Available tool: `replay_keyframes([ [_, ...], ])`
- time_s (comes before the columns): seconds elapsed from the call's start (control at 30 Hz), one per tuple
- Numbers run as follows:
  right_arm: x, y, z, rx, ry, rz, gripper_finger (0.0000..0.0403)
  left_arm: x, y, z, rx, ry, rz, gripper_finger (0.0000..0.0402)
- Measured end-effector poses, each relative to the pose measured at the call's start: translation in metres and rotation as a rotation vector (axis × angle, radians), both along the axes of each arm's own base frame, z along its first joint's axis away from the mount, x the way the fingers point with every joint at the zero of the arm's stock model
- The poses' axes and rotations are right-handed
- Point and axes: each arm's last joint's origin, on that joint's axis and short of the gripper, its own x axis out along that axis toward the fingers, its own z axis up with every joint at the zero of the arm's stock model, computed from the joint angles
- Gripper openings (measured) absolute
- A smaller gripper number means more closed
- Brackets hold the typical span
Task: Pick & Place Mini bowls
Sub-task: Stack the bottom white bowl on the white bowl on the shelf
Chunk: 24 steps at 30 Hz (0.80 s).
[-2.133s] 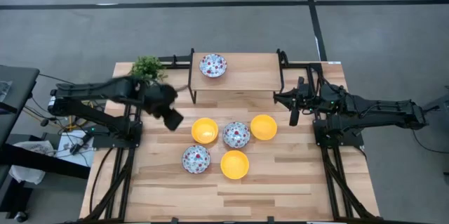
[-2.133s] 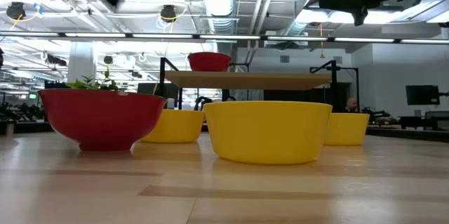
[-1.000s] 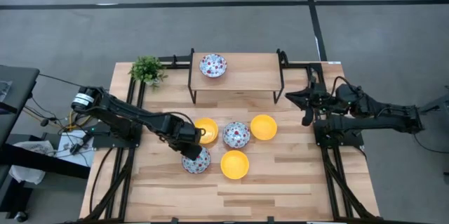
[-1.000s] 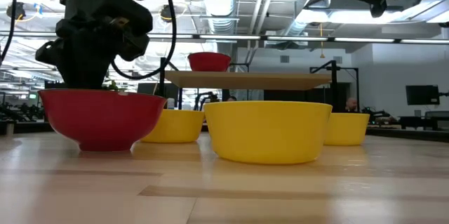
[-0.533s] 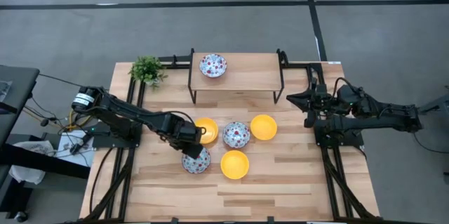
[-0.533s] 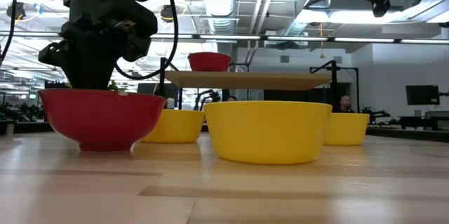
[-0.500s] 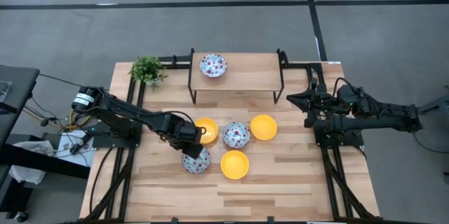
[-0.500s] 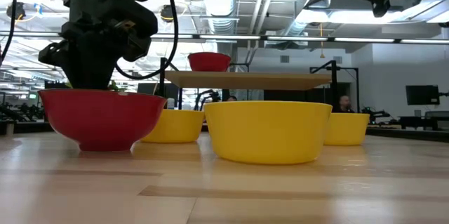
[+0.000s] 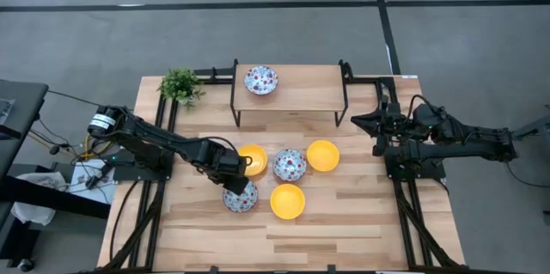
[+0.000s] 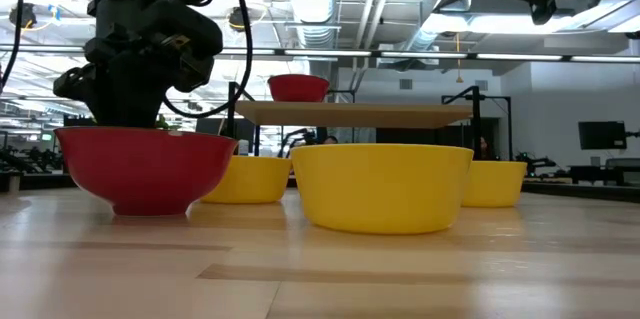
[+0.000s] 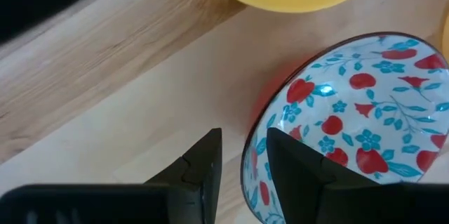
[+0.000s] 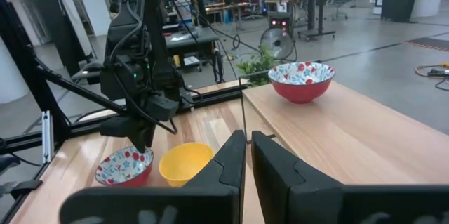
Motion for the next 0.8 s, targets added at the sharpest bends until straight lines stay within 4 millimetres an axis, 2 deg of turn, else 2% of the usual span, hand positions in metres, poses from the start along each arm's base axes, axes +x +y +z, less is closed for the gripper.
replay_keyframes([
  [0.47,0.0,0.0,0.0001,-0.001,-0.001,-0.001,0.0017,0.0012,-0.0001,0.0002,0.001,-0.013,-0.001,0.0112],
  [0.8,0.0,0.0,0.0001,-0.001,-0.001,-0.001,0.0017,0.0001,0.0005,-0.0021,0.009,-0.013,0.0,0.009],
])
